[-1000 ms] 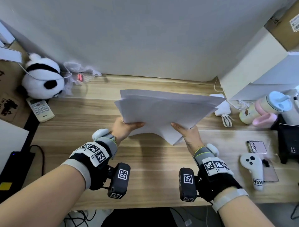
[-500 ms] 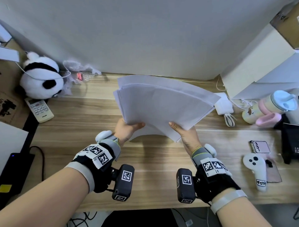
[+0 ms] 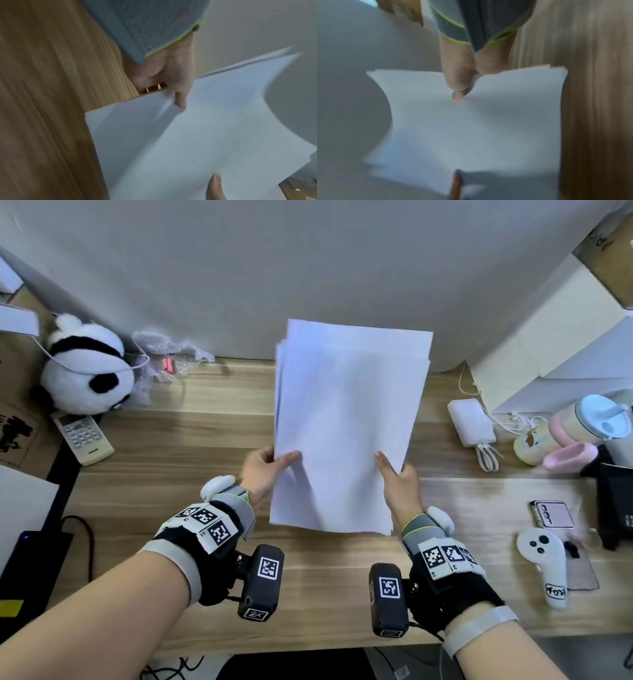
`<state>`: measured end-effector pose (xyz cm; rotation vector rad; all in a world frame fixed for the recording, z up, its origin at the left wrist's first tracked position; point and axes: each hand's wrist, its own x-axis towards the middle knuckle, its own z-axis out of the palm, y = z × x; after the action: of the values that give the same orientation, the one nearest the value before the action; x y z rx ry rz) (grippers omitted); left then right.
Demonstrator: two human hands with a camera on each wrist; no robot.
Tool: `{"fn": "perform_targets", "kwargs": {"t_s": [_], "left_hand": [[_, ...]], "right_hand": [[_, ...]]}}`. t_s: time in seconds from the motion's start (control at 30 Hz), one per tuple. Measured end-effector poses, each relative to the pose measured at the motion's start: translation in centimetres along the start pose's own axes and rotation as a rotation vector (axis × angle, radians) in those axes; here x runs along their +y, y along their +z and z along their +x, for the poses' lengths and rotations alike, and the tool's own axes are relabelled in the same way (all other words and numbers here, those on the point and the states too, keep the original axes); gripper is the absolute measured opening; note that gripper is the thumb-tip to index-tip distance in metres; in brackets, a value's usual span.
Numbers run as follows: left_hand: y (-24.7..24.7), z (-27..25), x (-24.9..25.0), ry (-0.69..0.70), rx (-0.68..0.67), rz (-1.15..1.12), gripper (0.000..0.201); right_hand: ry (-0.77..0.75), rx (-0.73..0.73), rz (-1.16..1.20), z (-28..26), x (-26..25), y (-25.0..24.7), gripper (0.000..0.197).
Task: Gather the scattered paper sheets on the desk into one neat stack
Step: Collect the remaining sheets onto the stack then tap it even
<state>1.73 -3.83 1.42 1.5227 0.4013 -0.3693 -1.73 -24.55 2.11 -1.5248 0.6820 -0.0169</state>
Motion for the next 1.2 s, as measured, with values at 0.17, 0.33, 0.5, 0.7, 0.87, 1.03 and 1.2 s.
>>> {"fn": "perform_targets", "kwargs": {"t_s": [0.17,0.33,0.5,0.7,0.87,1.03,1.2], "left_hand": [[-1.6,-0.2,-1.5,-0.192,-0.006,-0.121,0.021],[-0.5,-1.4,-2.4,-0.336,-0.189,-0.244,0.029],[-0.3,-0.7,-2.8,-0.312,-0.109,-0.147,0.045],[-3.6,0.5,-4.5,-0.381,-0.023,0.067,0.047],[-5.4,1.6,-5.8,-0.471,0.102,0.19,0.04],[-4.9,2.3,-5.2,-0.416,0.265,0.247,0.036],[-4.2,2.6,-4.8,-0.408,0.264,0.216,0.029]], "right_hand": [[0.221,0.081,0.273,0.1,-0.2,-0.4,0.006],[0.344,-0.058,0.47,-0.3,1.4,0.4,0.05],[0.469,-0.223,0.367,-0.9,4.0,0.7,0.044],[0.543,0.119,0.042,1.5,6.7,-4.9,0.039],[0.365,0.239,-0.382,4.1,4.5,-6.2,0.039],[0.277,0.113,-0.441,6.1,3.6,-3.5,0.042],[0.31,0.0,-0.366,7.2,4.4,-0.9,0.041]]}}
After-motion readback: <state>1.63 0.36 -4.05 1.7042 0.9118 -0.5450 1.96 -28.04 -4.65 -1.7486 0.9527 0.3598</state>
